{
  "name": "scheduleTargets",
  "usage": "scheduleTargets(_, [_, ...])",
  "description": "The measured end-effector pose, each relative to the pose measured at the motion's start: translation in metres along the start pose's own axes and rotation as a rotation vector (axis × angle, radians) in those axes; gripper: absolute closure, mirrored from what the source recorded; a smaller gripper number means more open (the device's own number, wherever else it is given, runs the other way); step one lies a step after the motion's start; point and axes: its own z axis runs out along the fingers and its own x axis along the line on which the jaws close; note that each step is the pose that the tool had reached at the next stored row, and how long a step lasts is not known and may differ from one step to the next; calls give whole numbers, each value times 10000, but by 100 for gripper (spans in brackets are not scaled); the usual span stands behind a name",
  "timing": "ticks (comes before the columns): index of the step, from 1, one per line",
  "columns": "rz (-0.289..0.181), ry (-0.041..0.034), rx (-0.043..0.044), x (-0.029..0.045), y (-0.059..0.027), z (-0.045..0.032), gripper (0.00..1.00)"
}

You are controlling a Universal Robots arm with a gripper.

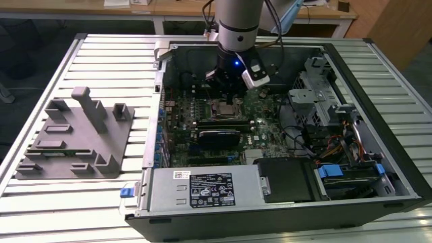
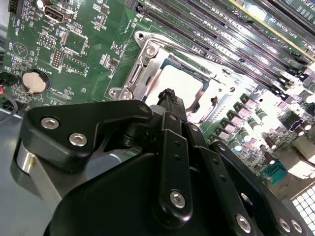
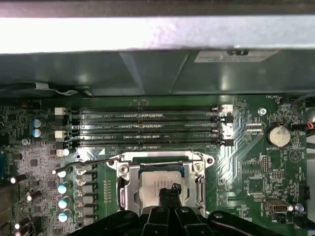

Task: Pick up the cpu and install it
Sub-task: 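Close the cpu cover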

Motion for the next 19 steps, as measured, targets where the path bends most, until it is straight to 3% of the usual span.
scheduleTargets(16, [-34, -5, -24, 131, -42, 51, 89])
scheduleTargets(19, [-34, -4, -24, 205, -45, 61, 89])
